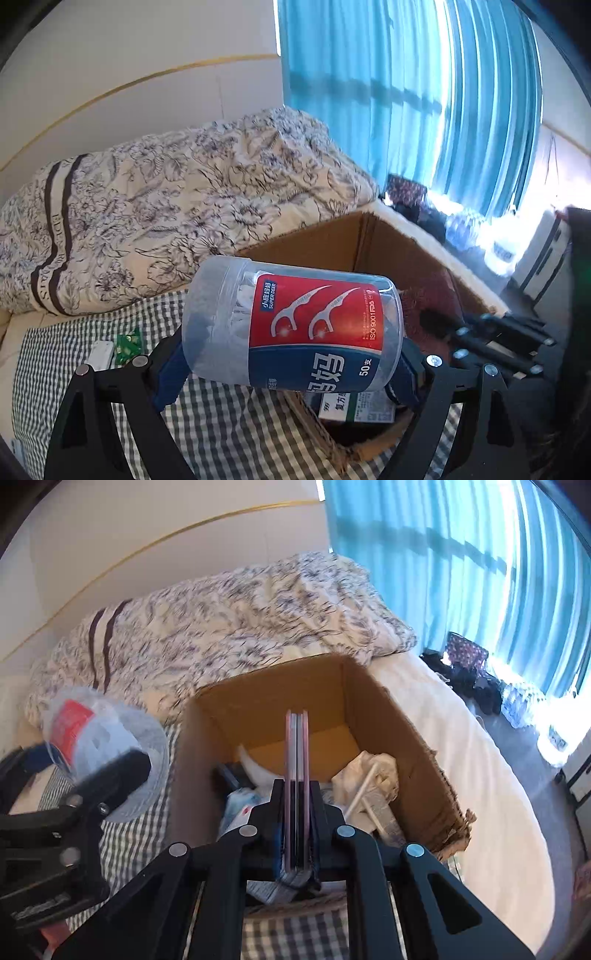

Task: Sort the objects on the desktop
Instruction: 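Carry the jar and pink pack over the box and release both, then move both tools back over the white case and green packet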

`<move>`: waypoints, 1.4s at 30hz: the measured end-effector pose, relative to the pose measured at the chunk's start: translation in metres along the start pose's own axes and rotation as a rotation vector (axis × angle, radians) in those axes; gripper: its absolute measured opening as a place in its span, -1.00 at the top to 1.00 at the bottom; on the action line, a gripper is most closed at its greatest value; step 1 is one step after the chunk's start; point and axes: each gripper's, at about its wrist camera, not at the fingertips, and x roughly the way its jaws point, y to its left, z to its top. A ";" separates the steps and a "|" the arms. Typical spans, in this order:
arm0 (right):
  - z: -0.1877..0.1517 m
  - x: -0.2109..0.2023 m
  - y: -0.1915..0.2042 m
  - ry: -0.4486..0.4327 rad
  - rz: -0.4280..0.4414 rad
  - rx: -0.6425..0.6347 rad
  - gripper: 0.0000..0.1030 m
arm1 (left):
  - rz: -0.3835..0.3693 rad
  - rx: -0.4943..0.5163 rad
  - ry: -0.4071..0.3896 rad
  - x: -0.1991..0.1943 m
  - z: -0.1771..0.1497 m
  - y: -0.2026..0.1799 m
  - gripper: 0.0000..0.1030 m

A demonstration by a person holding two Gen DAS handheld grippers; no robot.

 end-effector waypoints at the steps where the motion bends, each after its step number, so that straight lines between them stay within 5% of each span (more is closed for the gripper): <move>1: 0.001 -0.003 -0.003 -0.031 -0.020 -0.002 0.29 | -0.008 -0.006 0.007 0.003 0.001 0.000 -0.78; 3: 0.001 -0.012 -0.007 -0.087 -0.076 -0.006 -0.14 | -0.024 -0.039 -0.006 0.003 0.006 0.004 -0.92; 9: 0.001 -0.031 -0.016 -0.108 -0.008 0.028 -0.20 | -0.038 -0.112 -0.045 -0.013 0.014 0.021 -1.00; 13: -0.012 -0.042 0.002 -0.087 0.117 0.048 -0.20 | 0.130 -0.148 -0.036 -0.034 -0.007 0.047 -1.00; 19: -0.059 -0.052 0.086 -0.057 0.365 0.085 -0.21 | 0.458 -0.238 -0.010 -0.085 -0.083 0.129 -1.00; 24: -0.109 -0.009 0.169 0.041 0.531 0.117 -0.38 | 0.587 -0.302 0.065 -0.117 -0.150 0.206 -1.00; 31: -0.165 0.070 0.209 0.216 0.533 0.234 -0.38 | 0.640 -0.326 0.112 -0.145 -0.207 0.248 -1.00; 42: -0.180 0.091 0.209 0.246 0.404 0.133 -0.38 | 0.521 -0.370 0.203 -0.067 -0.234 0.256 -1.00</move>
